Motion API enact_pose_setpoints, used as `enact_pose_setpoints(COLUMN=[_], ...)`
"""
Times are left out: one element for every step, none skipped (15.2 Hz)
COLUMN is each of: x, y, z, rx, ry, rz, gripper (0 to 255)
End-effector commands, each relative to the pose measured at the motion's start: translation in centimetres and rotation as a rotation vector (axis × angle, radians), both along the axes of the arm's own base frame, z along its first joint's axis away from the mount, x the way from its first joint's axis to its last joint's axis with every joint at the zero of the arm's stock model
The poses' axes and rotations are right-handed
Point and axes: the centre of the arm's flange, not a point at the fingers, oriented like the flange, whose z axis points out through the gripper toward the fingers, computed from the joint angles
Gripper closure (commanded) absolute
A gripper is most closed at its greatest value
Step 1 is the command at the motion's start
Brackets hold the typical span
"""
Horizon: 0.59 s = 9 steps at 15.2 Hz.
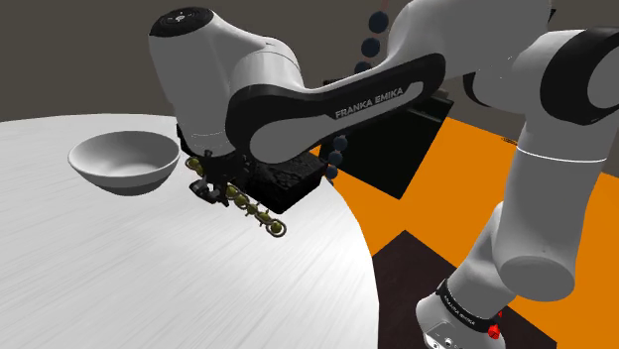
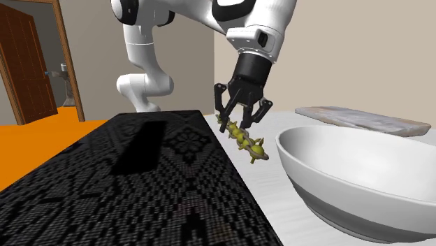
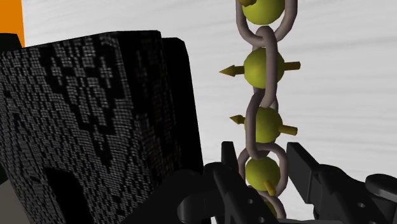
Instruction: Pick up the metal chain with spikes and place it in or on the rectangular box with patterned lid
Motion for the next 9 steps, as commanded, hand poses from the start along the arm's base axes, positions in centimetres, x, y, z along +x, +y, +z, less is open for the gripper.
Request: enact_pose_setpoints(x=[0.0,0.0,0.0,0.0,0.0,0.0,0.0,0.0,0.0], y=[0.0,0.0,0.0,0.0,0.0,0.0,0.0,0.0,0.0], z=[1.1,1.6,2.1,2.7,3.2,3.7,4.2,4.8,5.3], rx=[0.000,0.000,0.000,0.000,0.000,0.000,0.000,0.000,0.000], ry=[0.000,0.000,0.000,0.000,0.000,0.000,0.000,0.000,0.000], rz=[0.000,0.000,0.000,0.000,0.000,0.000,0.000,0.000,0.000], gripper=[255,255,255,255,255,255,255,255,255])
